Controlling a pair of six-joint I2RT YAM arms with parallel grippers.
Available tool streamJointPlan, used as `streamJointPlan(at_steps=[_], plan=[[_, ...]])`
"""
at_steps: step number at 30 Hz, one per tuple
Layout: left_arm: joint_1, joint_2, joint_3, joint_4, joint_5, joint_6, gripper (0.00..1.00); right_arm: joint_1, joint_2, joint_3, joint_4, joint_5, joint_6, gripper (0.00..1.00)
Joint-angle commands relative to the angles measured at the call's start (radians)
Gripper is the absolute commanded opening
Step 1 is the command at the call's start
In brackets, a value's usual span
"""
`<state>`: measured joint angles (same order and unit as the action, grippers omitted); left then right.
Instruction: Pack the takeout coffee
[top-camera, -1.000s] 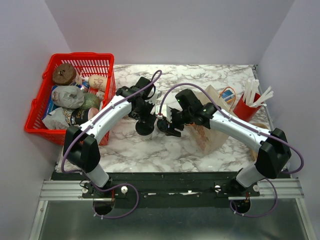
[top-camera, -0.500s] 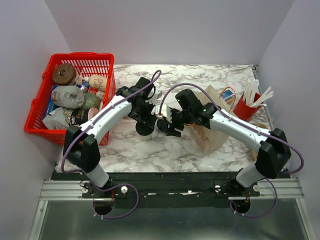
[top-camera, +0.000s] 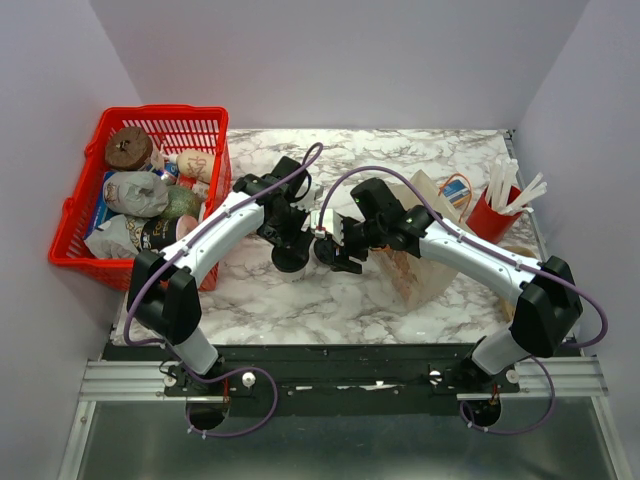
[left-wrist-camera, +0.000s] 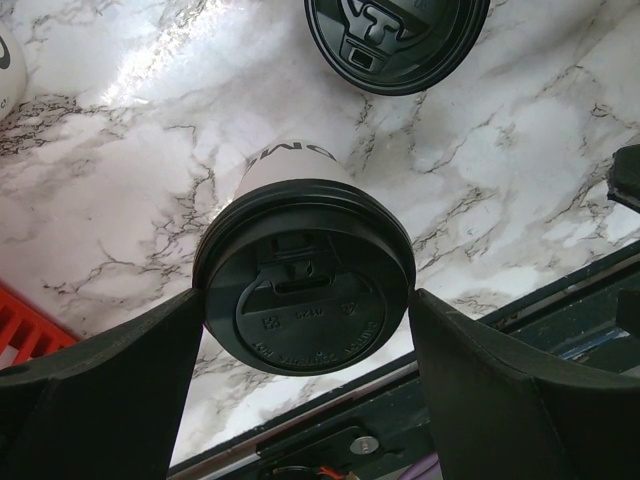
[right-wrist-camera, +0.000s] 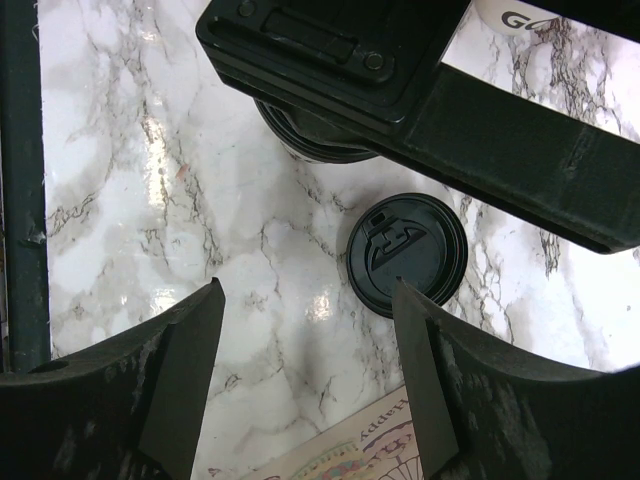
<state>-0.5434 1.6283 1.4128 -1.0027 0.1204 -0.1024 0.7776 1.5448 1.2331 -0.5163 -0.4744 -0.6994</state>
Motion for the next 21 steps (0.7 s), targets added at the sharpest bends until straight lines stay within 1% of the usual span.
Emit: streamJointPlan(at_steps=[1,9,21], plan=[[-0.001,0.015,-0.009,-0.007,-0.004,-0.020,0.90,-0.003,0.015,0.009,0.027,0.002,-0.005,0.77],[-0.006,0.022,-0.006,-0.002,-0.030,-0.039,0.88,-0.004,0.024,0.020,0.029,-0.004,-0.002,0.77],[-0.036,0.034,0.006,-0.008,-0.093,-0.013,0.86,-0.005,0.028,0.019,0.036,-0.004,0.001,0.77]])
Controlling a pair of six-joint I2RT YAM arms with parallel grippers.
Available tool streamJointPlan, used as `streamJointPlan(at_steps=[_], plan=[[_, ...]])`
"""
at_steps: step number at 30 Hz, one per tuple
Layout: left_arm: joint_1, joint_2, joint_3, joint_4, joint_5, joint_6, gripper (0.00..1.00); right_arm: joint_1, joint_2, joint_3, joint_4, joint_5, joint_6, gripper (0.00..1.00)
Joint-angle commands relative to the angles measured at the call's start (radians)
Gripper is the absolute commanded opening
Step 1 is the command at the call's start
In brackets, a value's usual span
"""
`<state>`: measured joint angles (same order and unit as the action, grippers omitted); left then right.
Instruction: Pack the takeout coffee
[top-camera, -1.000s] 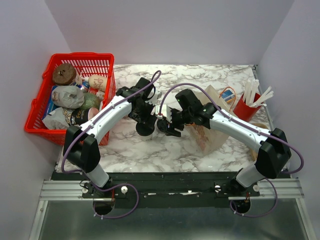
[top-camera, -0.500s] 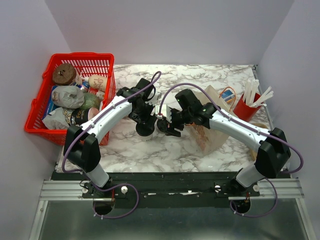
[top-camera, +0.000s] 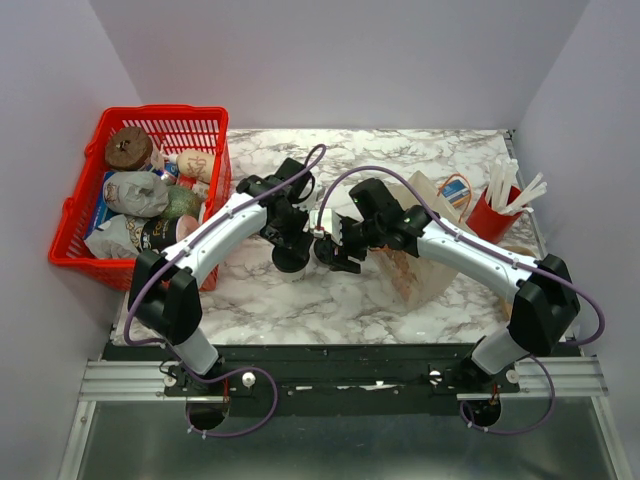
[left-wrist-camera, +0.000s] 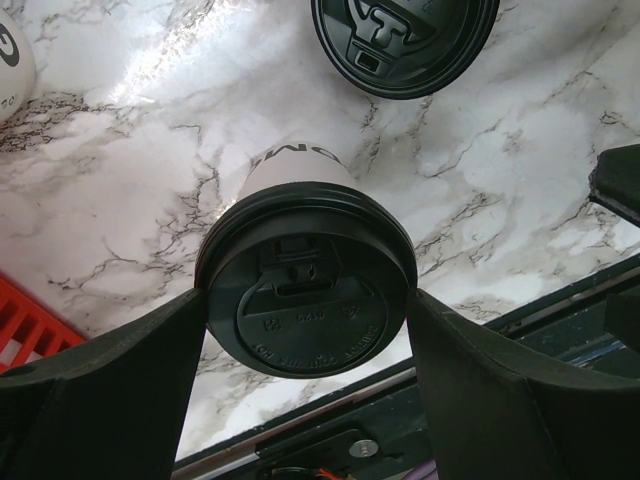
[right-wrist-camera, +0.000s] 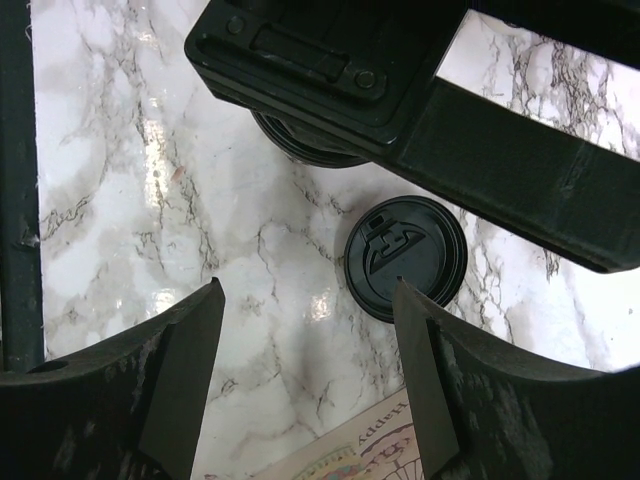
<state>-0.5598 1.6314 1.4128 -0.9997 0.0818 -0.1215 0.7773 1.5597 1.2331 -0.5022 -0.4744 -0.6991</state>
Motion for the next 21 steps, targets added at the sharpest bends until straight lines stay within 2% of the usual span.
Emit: streamJointPlan(at_steps=[1,15,21], plan=[[-0.022,0.031,0.009,-0.010,-0.057,0.011,0.86,-0.004,0.013,0.019,0.022,-0.004,0.003,0.77],[-0.023,0.073,0.054,0.006,-0.113,0.115,0.82,-0.004,-0.010,0.006,0.024,0.003,0.000,0.77],[-0.023,0.061,0.043,-0.016,-0.119,0.175,0.88,-0.004,-0.007,0.017,0.019,0.007,-0.002,0.78]])
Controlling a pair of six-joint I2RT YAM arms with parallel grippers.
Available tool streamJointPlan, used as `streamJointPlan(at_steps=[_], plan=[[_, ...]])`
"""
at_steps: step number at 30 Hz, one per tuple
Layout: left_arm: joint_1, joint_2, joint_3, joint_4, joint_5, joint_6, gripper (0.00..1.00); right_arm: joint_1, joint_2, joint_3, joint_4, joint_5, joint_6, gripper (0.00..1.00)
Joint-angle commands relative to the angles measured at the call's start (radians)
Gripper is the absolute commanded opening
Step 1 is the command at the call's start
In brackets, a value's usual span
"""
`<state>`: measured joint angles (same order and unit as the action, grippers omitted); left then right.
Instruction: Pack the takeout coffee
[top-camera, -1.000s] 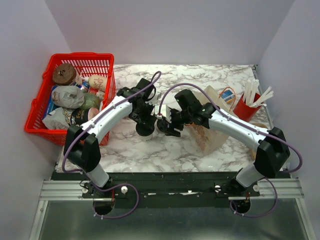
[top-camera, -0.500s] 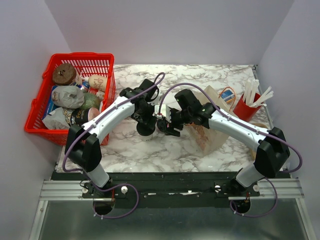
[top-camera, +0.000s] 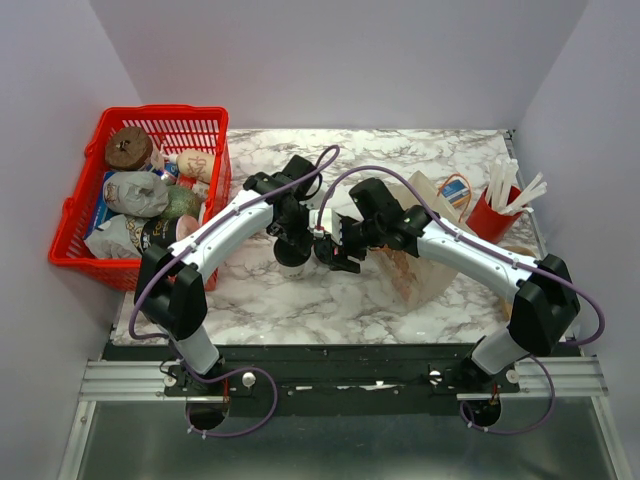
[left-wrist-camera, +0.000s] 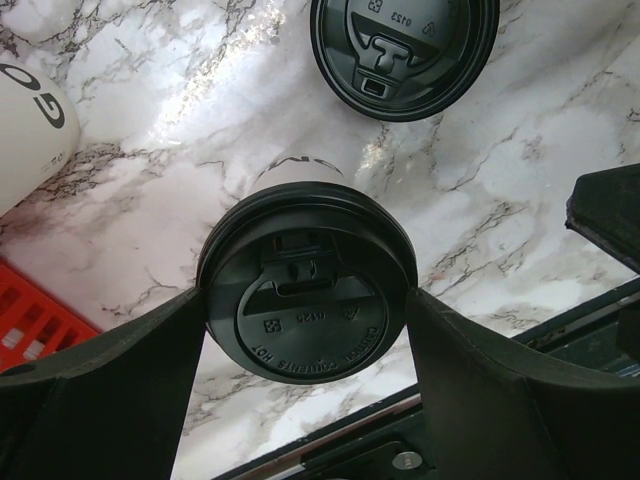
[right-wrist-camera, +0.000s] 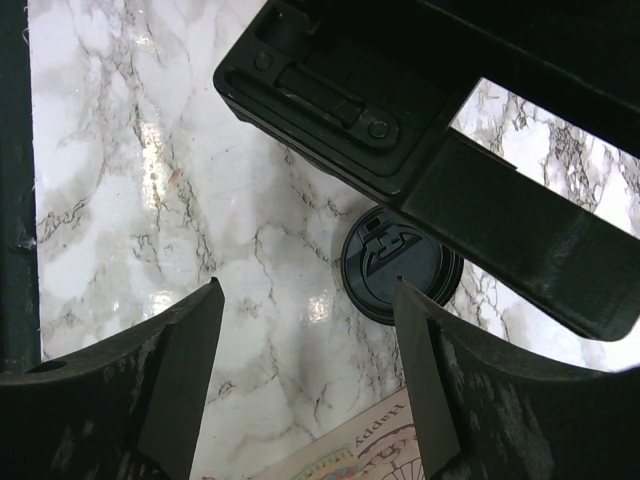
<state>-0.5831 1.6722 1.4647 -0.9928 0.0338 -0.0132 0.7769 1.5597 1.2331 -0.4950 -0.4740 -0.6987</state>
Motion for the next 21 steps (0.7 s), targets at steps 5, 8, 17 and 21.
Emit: streamJointPlan(at_steps=[5,8,17,21], plan=[[-0.001,0.014,-0.027,-0.020,-0.072,0.088,0.89,-0.004,0.002,0.031,0.009,0.005,0.001,0.78],[0.000,0.017,-0.030,-0.017,-0.072,0.093,0.89,-0.004,0.003,0.035,0.007,0.003,0.002,0.78],[0.000,0.024,-0.014,-0.032,-0.067,0.067,0.96,-0.004,0.002,0.026,0.009,0.006,0.002,0.78],[0.002,0.018,0.019,-0.052,-0.089,0.053,0.98,-0.004,0.000,0.022,0.007,0.005,0.002,0.78]])
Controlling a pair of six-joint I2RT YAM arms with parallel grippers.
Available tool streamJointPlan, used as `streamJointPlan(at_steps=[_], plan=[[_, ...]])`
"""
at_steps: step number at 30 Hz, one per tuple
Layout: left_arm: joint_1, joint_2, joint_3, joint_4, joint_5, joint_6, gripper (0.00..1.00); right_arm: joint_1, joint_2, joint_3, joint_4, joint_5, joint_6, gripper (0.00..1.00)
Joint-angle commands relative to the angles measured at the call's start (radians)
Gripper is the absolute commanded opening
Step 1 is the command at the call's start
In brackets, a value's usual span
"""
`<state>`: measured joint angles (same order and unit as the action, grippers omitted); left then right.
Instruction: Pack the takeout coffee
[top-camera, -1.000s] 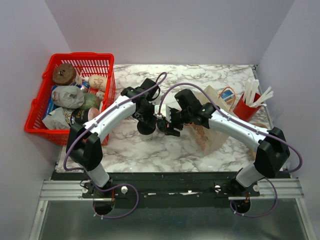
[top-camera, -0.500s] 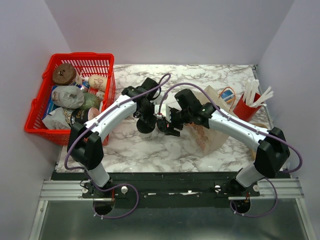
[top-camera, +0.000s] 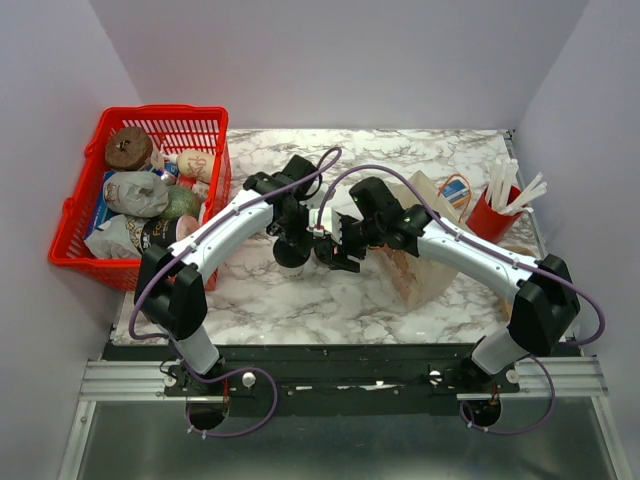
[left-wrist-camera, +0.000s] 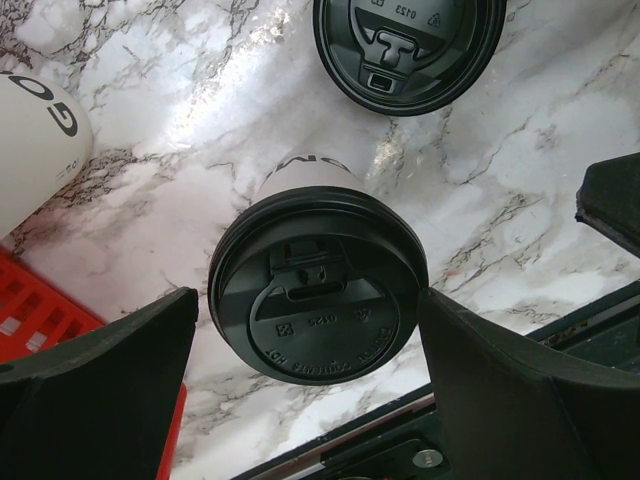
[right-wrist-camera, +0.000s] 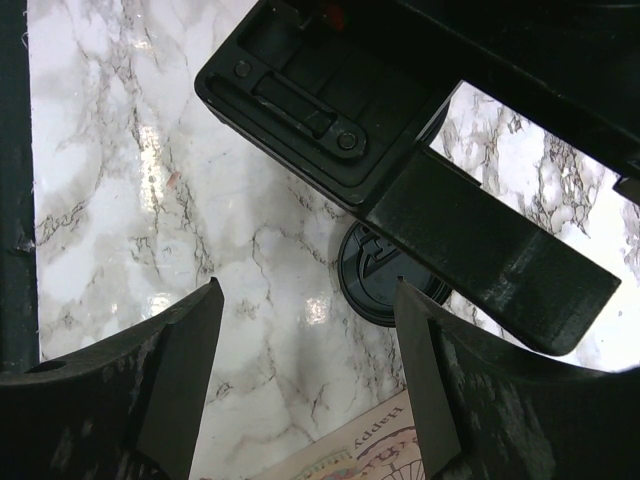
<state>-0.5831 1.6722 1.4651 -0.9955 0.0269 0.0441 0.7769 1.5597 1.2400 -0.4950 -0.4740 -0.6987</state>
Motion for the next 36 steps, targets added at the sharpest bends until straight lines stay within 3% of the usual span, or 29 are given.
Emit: streamJointPlan(at_steps=[1,36], plan=[[0.002,0.017,0.024,-0.052,-0.081,-0.013,0.98,-0.004,0.002,0.016,0.009,0.005,0.002,0.78],[0.019,-0.038,-0.008,-0.055,0.007,-0.087,0.98,-0.004,0.020,0.029,0.006,0.003,0.007,0.78]])
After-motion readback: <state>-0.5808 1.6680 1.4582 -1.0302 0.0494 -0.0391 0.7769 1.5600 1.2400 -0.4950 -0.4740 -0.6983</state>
